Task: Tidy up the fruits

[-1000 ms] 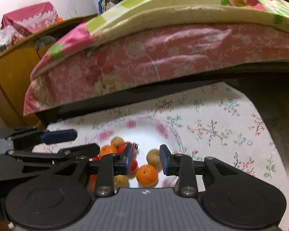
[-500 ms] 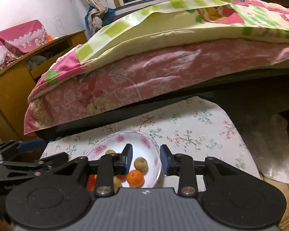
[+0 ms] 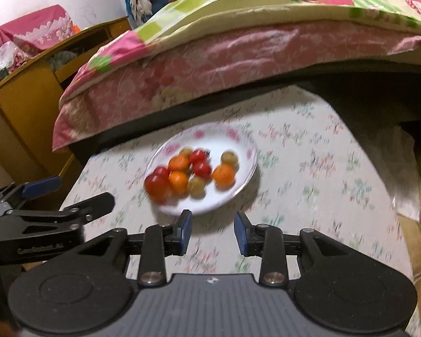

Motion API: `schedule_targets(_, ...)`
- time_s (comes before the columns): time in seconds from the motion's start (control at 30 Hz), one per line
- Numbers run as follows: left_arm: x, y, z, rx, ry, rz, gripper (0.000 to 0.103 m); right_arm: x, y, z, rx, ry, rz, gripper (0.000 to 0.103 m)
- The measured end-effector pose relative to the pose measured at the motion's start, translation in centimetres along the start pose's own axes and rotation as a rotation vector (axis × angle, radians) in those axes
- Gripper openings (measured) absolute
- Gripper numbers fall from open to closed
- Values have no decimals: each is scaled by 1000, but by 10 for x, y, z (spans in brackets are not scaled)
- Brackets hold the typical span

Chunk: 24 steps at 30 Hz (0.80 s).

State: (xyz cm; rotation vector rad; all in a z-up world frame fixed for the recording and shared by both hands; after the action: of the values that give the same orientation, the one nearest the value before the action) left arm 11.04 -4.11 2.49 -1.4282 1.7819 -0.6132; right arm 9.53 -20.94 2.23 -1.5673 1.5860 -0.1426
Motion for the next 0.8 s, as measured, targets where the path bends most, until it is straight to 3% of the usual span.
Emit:
schedule_targets(0.23,0,26,-17,-56,25,-34,103,-13,28,-8,-25,13,8,37)
schedule_targets(0.8,-4,53,-39,-104,-10,-77,103,-30,61,-19,-49,35,7,37)
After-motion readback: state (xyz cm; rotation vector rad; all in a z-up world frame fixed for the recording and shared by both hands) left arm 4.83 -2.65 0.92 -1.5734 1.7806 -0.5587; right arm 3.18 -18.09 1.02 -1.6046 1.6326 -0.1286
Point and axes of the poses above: each gripper's, at about its wrist camera, not at the fingertips, and z roughly the way its jaws point, x to its right, y to its underside, the point moved 6 cm from there along z, roughly the way its jaws point, and after that the axes turned 15 degrees about -y, right-handed, at the moved point
